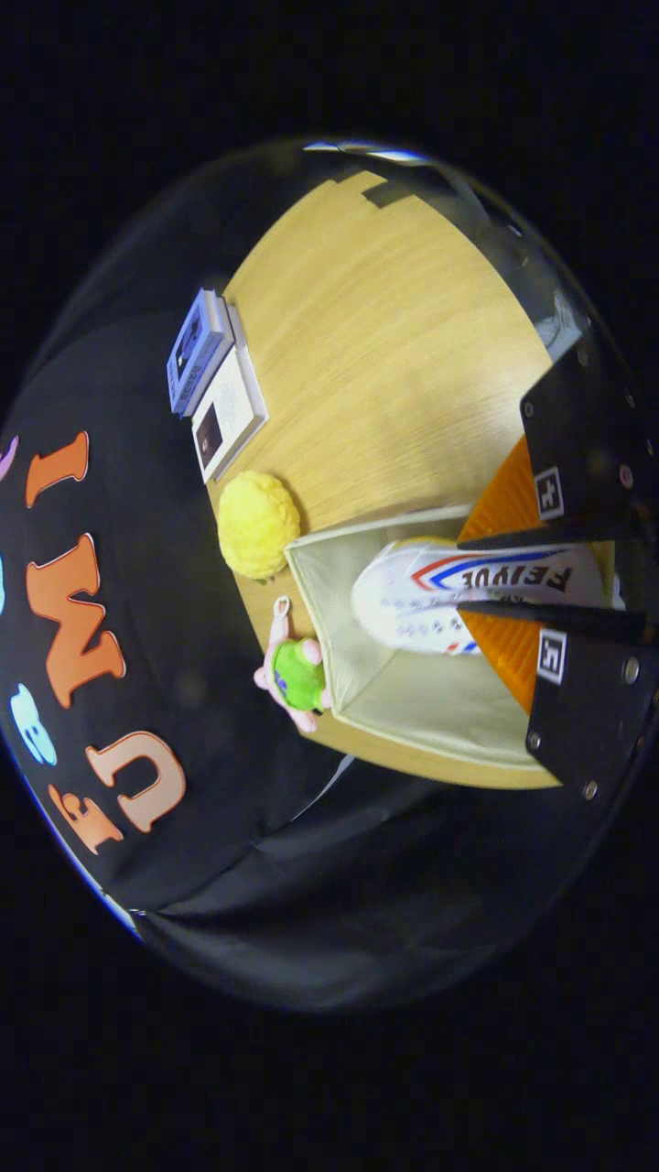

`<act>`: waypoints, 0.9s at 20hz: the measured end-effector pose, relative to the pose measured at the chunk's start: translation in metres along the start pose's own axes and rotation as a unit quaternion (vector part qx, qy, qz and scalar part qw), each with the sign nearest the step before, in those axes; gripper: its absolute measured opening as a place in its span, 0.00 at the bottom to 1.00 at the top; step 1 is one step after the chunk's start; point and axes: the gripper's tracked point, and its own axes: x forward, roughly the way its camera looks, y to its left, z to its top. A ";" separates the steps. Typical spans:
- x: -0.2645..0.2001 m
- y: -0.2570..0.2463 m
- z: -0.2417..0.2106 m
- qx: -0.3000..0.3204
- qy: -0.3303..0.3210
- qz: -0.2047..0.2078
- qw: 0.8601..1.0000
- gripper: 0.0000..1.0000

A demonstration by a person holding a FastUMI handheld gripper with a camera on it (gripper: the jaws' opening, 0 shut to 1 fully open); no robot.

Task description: Open the storage box then place both shoes into the box .Put the left shoe in first, then the right shoe, with the right side of both shoes facing outward in a uniform manner.

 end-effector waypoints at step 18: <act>-0.118 -0.047 0.255 -0.148 -0.240 -0.044 0.958 0.98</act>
